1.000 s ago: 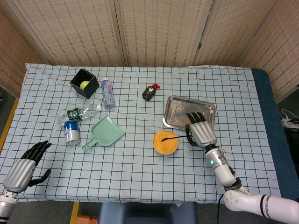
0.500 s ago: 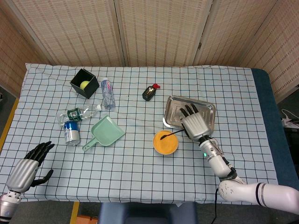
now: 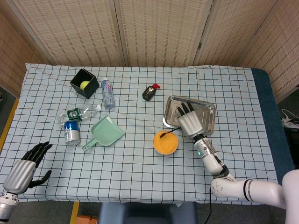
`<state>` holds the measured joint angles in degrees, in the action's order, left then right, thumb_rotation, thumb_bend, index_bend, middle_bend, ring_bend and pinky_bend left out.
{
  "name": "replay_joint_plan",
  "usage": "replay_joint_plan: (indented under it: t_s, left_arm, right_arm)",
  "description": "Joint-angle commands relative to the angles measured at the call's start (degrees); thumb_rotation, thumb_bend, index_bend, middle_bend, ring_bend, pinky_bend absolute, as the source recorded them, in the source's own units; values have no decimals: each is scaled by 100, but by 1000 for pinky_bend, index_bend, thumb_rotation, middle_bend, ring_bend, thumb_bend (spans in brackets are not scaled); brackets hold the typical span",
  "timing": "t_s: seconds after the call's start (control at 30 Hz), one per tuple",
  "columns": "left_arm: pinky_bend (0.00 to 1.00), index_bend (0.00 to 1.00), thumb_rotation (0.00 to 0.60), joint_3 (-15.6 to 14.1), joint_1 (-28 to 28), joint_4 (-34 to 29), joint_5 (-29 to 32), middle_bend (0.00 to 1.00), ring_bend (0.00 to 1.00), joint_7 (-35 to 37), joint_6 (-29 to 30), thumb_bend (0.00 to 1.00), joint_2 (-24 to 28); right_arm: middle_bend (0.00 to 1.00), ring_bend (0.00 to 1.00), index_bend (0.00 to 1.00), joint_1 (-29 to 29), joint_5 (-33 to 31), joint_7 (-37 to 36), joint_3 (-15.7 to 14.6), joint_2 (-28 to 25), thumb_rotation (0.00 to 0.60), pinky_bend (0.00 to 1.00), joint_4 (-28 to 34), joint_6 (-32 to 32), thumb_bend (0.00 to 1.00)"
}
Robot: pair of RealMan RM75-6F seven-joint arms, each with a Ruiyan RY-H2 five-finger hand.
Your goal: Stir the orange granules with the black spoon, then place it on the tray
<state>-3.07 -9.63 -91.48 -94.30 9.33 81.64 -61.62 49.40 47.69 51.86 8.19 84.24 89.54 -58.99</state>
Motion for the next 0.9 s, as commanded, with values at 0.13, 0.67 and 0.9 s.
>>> replay_joint_plan:
  t_s: [0.13,0.67,0.9]
  left_arm:
    - [169,0,600,21,-10,19,29,0,0,34,-8,385,0]
    - [169,0,600,22,17,8,-2,0,0,-22,60,386,-8]
    - [169,0,600,13,28,-8,-16,0,0,-27,77,385,2]
  right_arm:
    - [145,0,989,36,49,-55,-87,97,600,0,-124,15,916]
    - [146,0,1000,65,-296,163,-354,-355,600,0,669,44,926]
    - [146,0,1000,21,-380,-154,-271,-553,600,0,910,-43,926]
